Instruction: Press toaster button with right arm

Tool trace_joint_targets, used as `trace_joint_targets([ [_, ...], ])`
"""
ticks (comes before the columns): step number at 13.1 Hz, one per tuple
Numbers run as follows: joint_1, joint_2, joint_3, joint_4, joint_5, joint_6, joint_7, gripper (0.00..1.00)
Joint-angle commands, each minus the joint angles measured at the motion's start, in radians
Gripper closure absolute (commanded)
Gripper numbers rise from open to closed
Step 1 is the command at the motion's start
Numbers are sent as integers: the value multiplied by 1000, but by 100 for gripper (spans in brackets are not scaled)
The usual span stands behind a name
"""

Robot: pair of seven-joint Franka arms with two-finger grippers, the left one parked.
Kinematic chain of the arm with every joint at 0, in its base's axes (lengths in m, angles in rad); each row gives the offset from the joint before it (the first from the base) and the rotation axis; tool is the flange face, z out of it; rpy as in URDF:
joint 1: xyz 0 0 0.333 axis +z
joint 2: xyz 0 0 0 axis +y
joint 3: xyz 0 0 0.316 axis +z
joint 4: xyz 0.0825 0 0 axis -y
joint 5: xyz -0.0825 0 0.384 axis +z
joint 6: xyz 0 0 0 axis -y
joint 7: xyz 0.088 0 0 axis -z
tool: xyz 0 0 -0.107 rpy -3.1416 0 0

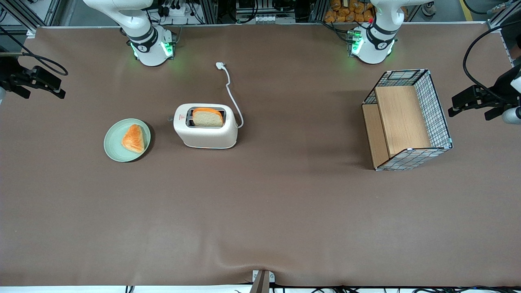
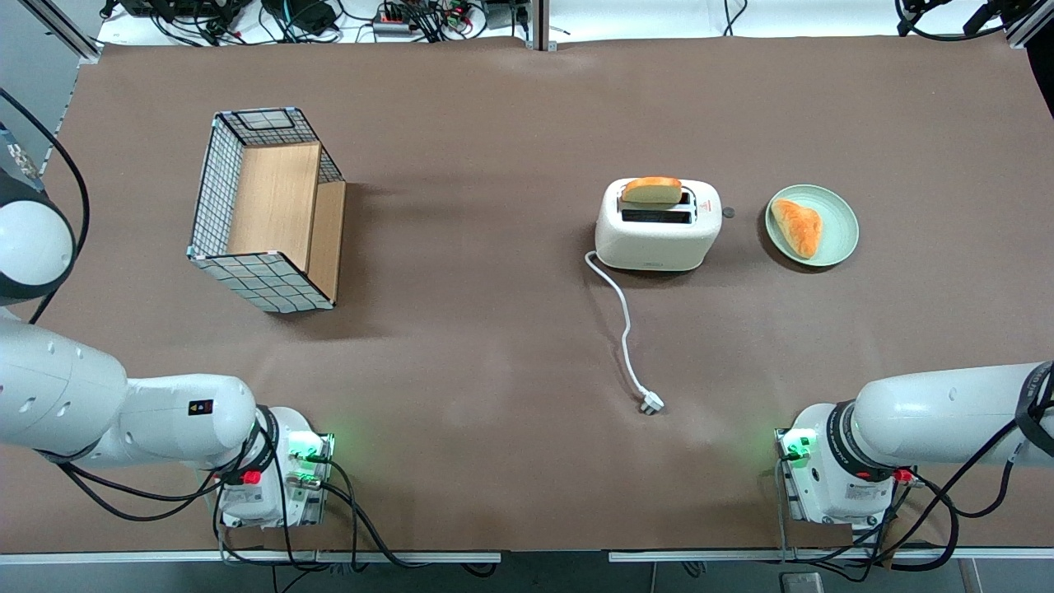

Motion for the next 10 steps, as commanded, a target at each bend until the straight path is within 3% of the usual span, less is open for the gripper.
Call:
trace_joint_targets([
  [1,2,-7,2,-4,-2,-6,-1,0],
  [10,2,-10,2,-4,9,-23,0,0],
])
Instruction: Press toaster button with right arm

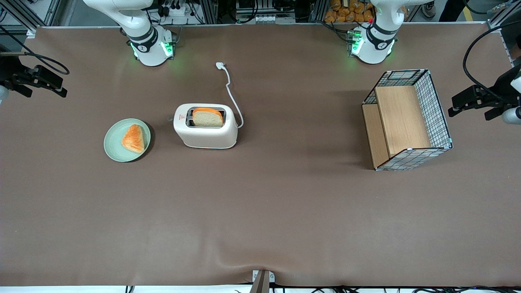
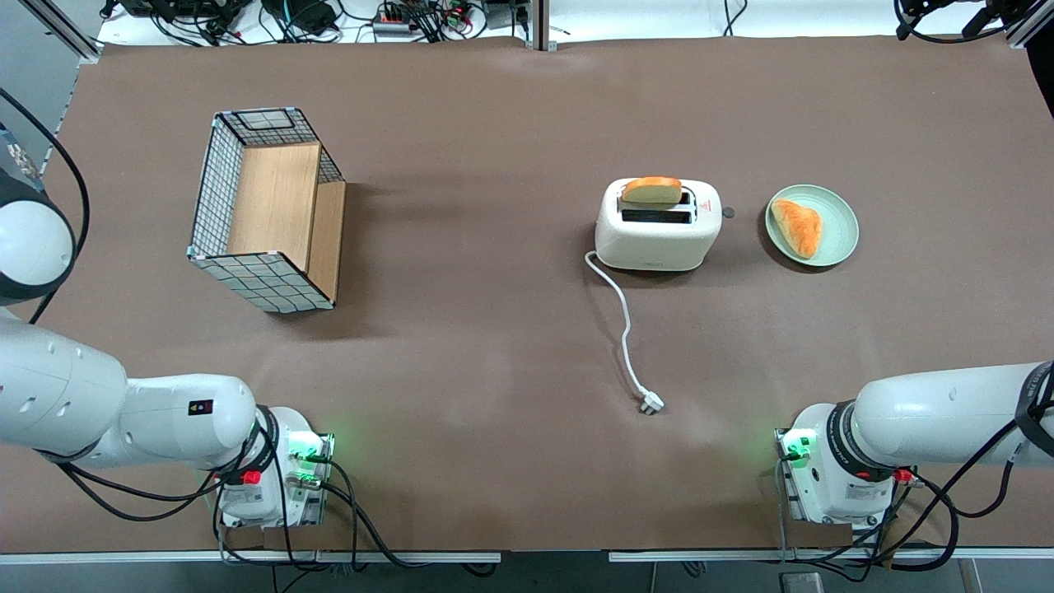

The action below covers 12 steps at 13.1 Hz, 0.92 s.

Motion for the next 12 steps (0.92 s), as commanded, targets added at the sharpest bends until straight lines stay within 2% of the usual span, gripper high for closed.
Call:
trace_joint_targets([
  [1,0,-10,1,-4,7,-3,-2,0],
  [8,23,-5,3,-5,7,3,0,2],
  [9,23,-5,3,-7,8,3,0,15],
  [12,31,-5,3,-14,8,9,-3,43],
])
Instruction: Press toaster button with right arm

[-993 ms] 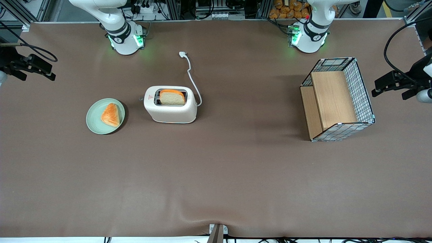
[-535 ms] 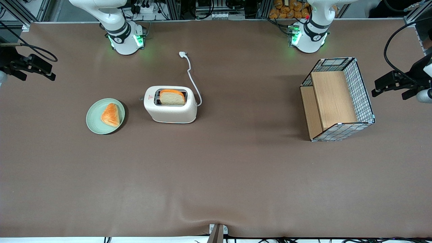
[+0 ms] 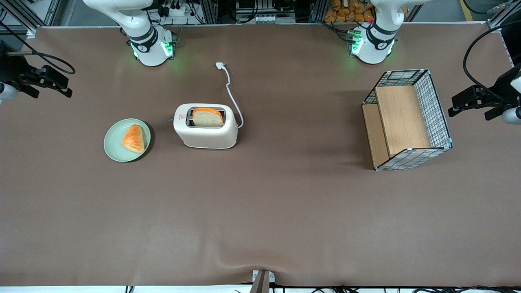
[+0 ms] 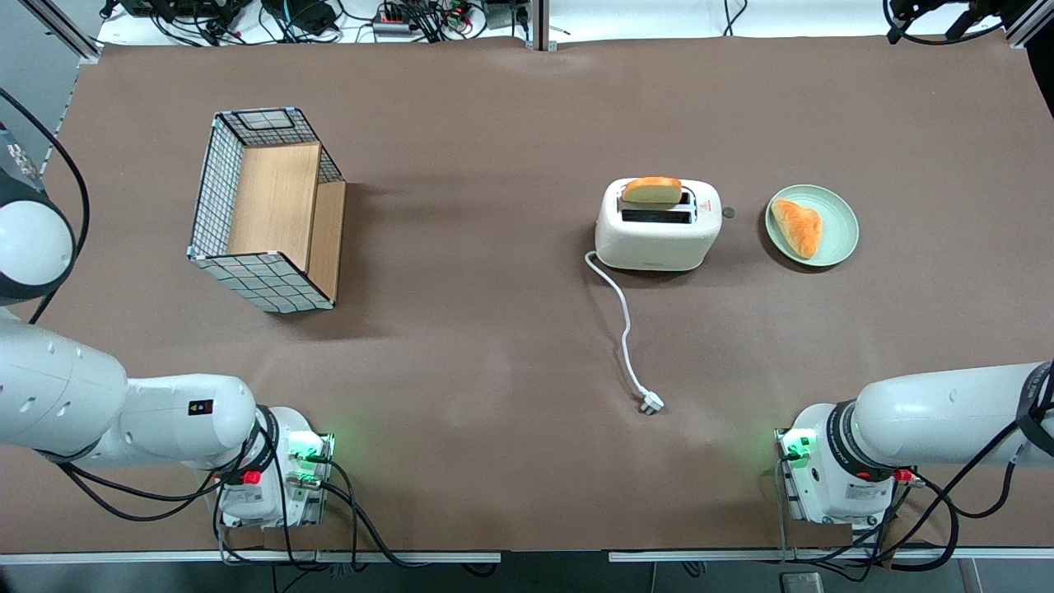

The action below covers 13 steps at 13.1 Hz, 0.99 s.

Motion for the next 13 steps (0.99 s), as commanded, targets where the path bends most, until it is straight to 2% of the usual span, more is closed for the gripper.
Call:
trace_joint_targets([
  [1,6,-6,-3,-8,6,10,-6,55],
  [4,7,-5,-3,-10,8,10,-12,95],
  [5,7,-3,-3,-10,8,11,-14,100],
  [7,6,0,-3,-25,32,20,-14,100],
  [10,-7,-1,-9,-80,162,39,-14,100],
  [13,-4,-6,-9,-174,236,92,-14,100],
])
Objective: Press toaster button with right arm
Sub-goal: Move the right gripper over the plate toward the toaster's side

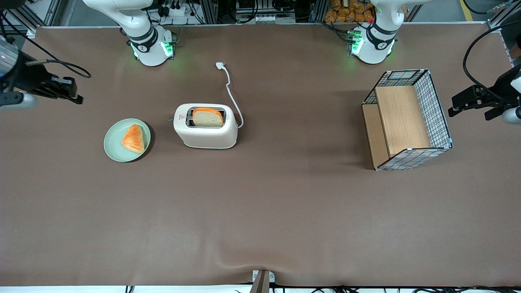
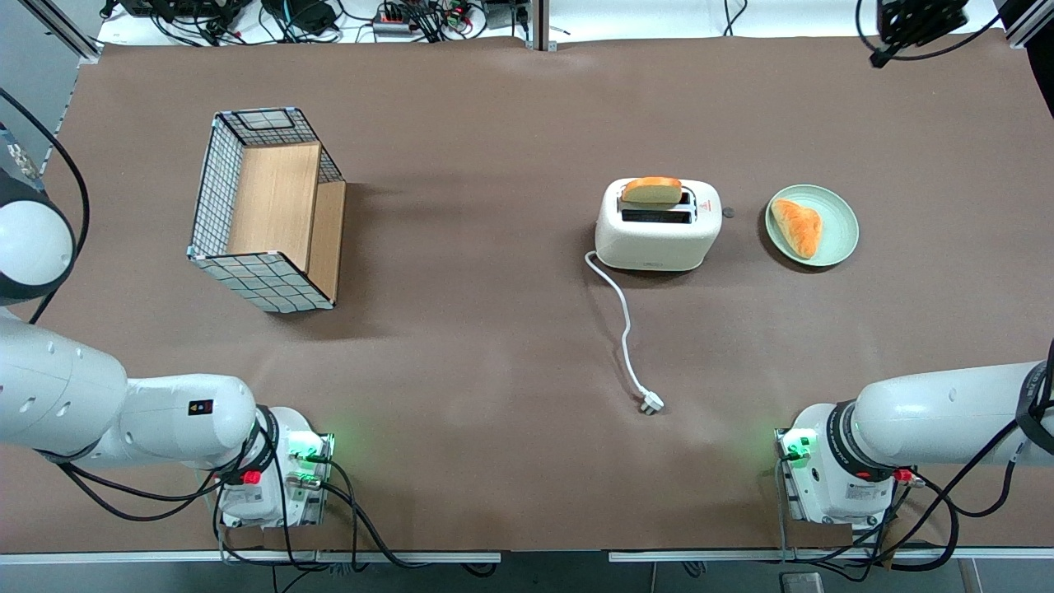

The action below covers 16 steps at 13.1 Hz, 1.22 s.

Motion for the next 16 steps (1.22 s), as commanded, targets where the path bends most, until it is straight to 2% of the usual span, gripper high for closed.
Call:
trace_joint_targets([
  [1,-3,-23,-1,-126,93,78,-13,100],
  [5,10,-26,3,-234,140,155,-13,100],
  [7,16,-24,2,-293,233,178,-14,100],
  [10,41,-23,3,-373,275,243,-19,100],
  [13,43,-10,3,-453,382,309,-87,100],
  [16,50,23,3,-498,434,345,-118,100],
])
